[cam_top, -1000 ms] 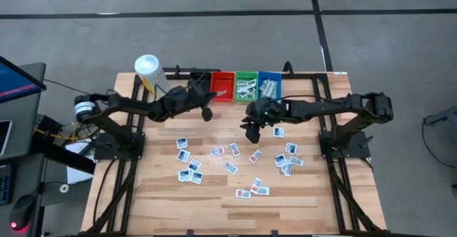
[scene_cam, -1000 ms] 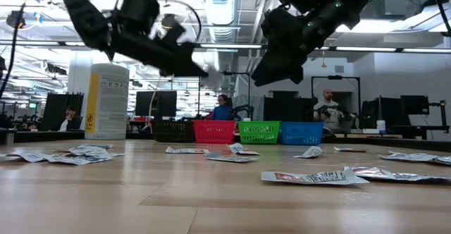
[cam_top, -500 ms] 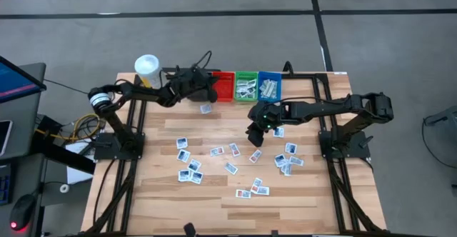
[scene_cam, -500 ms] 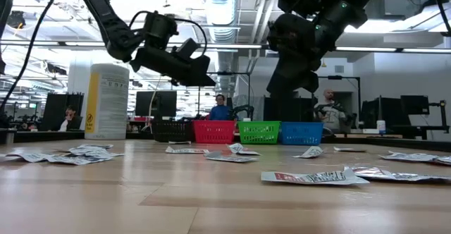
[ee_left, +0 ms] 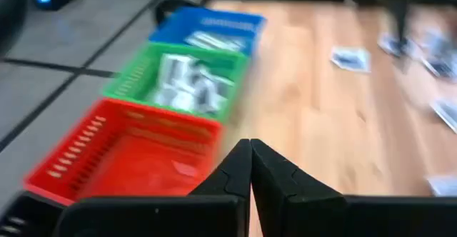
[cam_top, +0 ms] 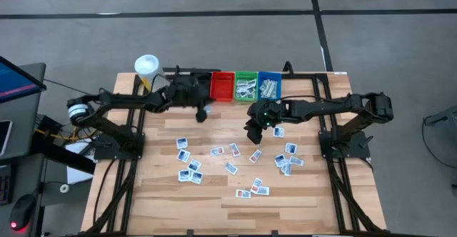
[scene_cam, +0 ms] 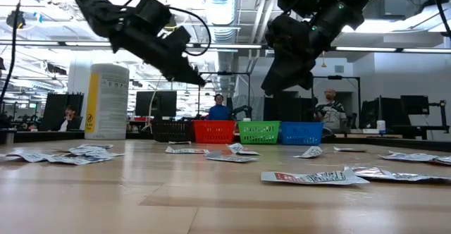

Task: Pick & Place First Aid Supplies
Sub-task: Put the alcohol pad into the red bin

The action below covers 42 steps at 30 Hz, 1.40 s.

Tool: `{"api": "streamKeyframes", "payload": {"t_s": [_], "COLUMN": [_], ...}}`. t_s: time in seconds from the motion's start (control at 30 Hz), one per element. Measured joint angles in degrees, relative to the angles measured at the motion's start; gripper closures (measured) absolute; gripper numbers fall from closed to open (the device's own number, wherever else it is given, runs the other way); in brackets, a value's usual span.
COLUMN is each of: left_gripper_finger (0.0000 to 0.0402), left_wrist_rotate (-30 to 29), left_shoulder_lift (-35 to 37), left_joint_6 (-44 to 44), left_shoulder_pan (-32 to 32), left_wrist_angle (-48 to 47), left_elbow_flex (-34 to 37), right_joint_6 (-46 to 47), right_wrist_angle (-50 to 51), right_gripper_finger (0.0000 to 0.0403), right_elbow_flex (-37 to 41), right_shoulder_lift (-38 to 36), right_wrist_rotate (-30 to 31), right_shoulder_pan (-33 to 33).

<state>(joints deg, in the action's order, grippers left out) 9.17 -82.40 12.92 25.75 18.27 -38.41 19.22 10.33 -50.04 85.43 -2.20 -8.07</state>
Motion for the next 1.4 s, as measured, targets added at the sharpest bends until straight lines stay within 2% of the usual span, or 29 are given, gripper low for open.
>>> {"api": "streamKeyframes", "payload": {"t_s": [0.17, 0.33, 0.53, 0.63, 0.9, 1.4], "left_gripper_finger": [0.0393, 0.0382, 0.0342, 0.0328, 0.0331, 0.0342], "left_wrist_rotate": [0.2, -0.8, -11.7, -14.1, -24.2, -24.2], "left_shoulder_lift": [3.8, 4.1, 1.3, -1.6, -8.3, -8.4], "left_joint_6": [0.4, -0.2, -0.3, -0.1, 1.0, 1.6], "left_shoulder_pan": [-2.7, -4.5, -6.8, -7.4, -9.0, -9.0], "left_wrist_angle": [-0.3, 0.2, 4.4, 6.7, 11.4, 14.0], "left_elbow_flex": [7.8, 13.1, 15.8, 15.8, 15.8, 15.8], "right_joint_6": [-2.5, -4.2, -4.7, -4.7, -4.3, -1.6], "right_wrist_angle": [-0.1, 0.1, 1.2, 1.5, 2.0, 2.8], "right_gripper_finger": [0.0296, 0.0296, 0.0296, 0.0296, 0.0296, 0.0296], "right_elbow_flex": [0.0, 0.0, 0.0, 0.0, 0.0, 0.0], "right_shoulder_lift": [0.0, 0.0, 0.0, 0.0, 0.0, 0.0], "right_wrist_rotate": [0.8, 0.8, 0.8, 0.7, 0.7, 0.7], "right_shoulder_pan": [0.0, 0.1, 0.2, 0.2, 1.6, 3.2]}}
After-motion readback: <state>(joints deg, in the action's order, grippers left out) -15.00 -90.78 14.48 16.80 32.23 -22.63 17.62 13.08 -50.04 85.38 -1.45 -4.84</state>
